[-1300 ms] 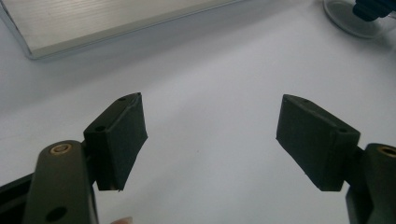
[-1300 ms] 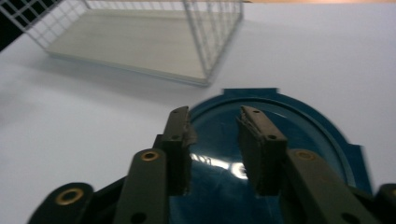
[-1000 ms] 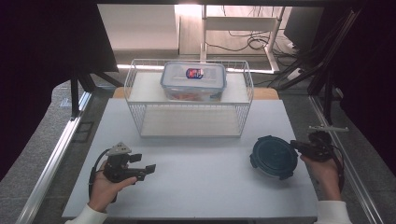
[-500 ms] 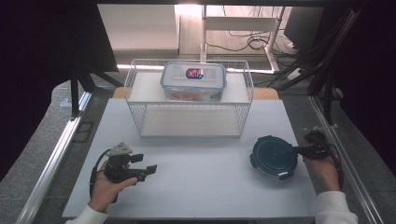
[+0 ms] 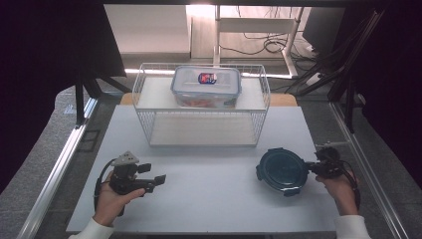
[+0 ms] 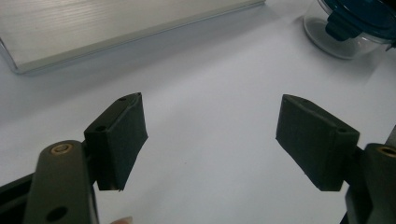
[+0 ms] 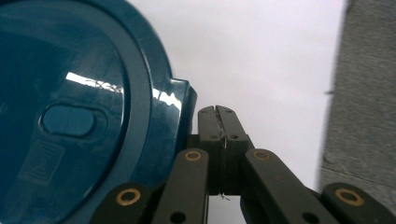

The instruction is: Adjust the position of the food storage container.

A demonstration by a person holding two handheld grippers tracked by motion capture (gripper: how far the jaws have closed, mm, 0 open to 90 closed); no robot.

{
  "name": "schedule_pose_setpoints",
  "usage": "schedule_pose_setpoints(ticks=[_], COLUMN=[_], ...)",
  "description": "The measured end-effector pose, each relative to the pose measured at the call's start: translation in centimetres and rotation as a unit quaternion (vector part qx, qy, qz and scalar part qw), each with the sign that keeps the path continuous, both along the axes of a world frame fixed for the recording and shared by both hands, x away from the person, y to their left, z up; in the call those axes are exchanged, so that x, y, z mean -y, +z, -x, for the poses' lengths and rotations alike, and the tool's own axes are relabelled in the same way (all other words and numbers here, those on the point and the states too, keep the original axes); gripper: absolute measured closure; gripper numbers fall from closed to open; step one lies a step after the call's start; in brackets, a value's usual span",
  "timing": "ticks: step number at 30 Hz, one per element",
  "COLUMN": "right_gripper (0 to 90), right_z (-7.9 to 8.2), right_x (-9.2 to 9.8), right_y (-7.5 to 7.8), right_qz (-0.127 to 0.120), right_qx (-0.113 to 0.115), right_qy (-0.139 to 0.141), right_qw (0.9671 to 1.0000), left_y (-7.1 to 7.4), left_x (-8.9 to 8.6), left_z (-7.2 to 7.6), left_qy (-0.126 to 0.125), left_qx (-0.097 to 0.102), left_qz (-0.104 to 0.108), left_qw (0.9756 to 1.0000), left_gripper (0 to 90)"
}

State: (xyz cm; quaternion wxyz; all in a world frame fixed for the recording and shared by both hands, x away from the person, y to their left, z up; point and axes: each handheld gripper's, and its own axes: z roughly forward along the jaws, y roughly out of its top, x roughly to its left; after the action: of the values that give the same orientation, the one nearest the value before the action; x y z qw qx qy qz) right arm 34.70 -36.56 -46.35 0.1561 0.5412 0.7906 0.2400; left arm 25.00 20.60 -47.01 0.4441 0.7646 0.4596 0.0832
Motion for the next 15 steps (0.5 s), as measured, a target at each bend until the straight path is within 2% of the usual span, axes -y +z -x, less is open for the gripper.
schedule_pose_setpoints(ticks=[3, 10, 15], right_gripper=[89.2, 89.2, 89.2], right_z=[0.9, 2.9, 3.7], right_x=[-0.7, -2.9, -4.1], right_y=[-0.1, -0.2, 0.3], right_qz=[-0.012, 0.004, -0.001], right_qx=[-0.003, -0.003, 0.004], right_qy=[0.007, 0.018, 0.028], right_qw=[0.9999, 0.9998, 0.9996], left_y=[0.2, 0.2, 0.2], left_x=[0.0, 0.0, 0.0], left_z=[0.0, 0.0, 0.0], left_qy=[0.002, 0.008, 0.013], left_qx=[0.006, 0.002, 0.007], left_qz=[0.0, -0.003, -0.005], left_qw=[1.0, 1.0, 0.9999], left_gripper=[24.3, 24.5, 25.1])
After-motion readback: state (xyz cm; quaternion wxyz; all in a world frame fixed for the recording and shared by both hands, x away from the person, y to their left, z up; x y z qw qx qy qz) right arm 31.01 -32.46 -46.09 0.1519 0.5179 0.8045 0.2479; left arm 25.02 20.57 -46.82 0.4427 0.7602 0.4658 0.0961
